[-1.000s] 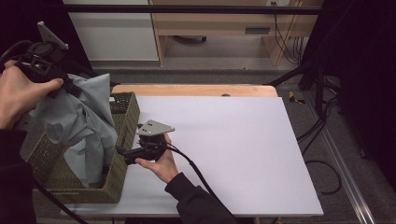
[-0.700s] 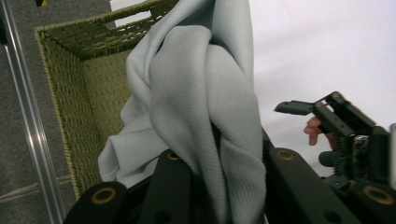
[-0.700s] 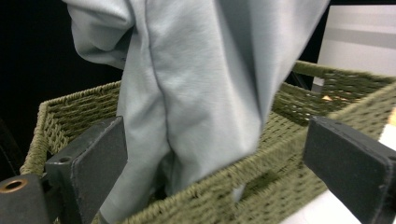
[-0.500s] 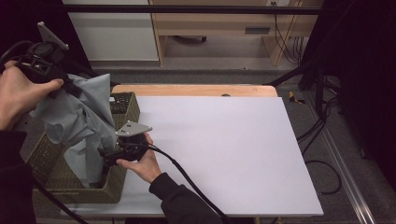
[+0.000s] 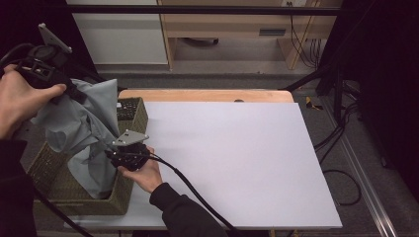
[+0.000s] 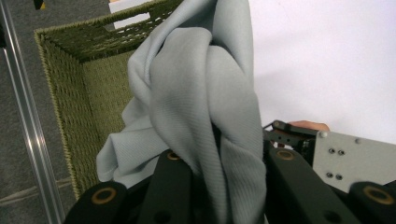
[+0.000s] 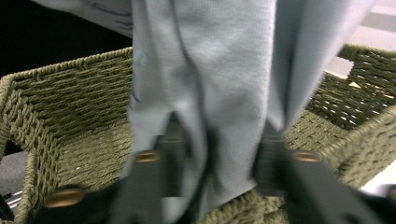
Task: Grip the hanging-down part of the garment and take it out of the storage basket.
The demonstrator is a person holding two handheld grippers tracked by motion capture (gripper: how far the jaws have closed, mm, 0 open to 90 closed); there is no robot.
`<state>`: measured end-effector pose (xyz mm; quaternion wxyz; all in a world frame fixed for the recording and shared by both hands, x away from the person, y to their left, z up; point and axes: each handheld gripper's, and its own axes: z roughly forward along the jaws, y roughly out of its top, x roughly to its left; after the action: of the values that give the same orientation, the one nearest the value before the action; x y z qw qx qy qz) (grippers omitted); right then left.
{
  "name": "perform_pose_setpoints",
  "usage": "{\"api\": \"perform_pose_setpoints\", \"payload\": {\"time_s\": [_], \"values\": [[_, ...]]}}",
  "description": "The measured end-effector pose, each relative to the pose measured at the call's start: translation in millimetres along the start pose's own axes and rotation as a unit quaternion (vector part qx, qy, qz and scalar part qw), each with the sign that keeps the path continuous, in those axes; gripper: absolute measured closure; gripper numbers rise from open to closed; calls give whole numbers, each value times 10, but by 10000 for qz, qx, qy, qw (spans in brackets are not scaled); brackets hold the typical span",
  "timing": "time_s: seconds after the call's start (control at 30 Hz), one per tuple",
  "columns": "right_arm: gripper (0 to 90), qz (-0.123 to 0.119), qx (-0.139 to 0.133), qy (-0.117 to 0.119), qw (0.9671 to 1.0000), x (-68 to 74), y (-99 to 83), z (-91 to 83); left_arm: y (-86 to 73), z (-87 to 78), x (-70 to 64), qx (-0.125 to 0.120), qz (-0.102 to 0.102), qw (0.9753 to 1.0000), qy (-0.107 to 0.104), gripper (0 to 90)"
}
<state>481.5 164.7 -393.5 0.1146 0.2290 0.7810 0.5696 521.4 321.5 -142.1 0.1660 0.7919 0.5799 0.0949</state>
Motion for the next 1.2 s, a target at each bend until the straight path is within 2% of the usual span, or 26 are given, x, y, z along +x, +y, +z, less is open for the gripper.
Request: {"api": "perform_pose_setpoints", "payload": {"time_s": [0.07, 0.23, 0.27, 0.5, 0.57, 0.7, 0.9, 1.0, 1.2], "values": [[845, 12, 8, 31, 10000, -26, 9, -30, -6, -4, 4, -23, 3, 10000, -10, 766], [861, 172, -113, 206, 9996, -83, 15, -196, -33, -31, 39, -75, -23, 10000, -31, 766], [862, 102, -176, 220, 9996, -100, 23, -233, -40, -36, 45, -85, -36, 9999, -41, 766], [864, 98, -417, 213, 9989, -171, 168, -568, -69, -63, 80, -145, -71, 9999, -56, 766], [864, 26, -480, 219, 9986, -203, 202, -668, -73, -63, 79, -146, -68, 9999, -47, 766], [865, -40, -575, 136, 9982, -254, 265, -865, -84, -55, 72, -151, -81, 9998, -31, 766], [866, -81, -793, 48, 9968, -342, 349, -1179, -83, -43, 49, -161, -52, 9998, -117, 766], [867, -115, -868, -20, 9962, -365, 400, -1293, -67, -34, 15, -183, -11, 9997, -157, 766], [868, -333, -973, -158, 9946, -358, 509, -1485, -45, -3, -45, -183, 47, 9996, -199, 766]]}}
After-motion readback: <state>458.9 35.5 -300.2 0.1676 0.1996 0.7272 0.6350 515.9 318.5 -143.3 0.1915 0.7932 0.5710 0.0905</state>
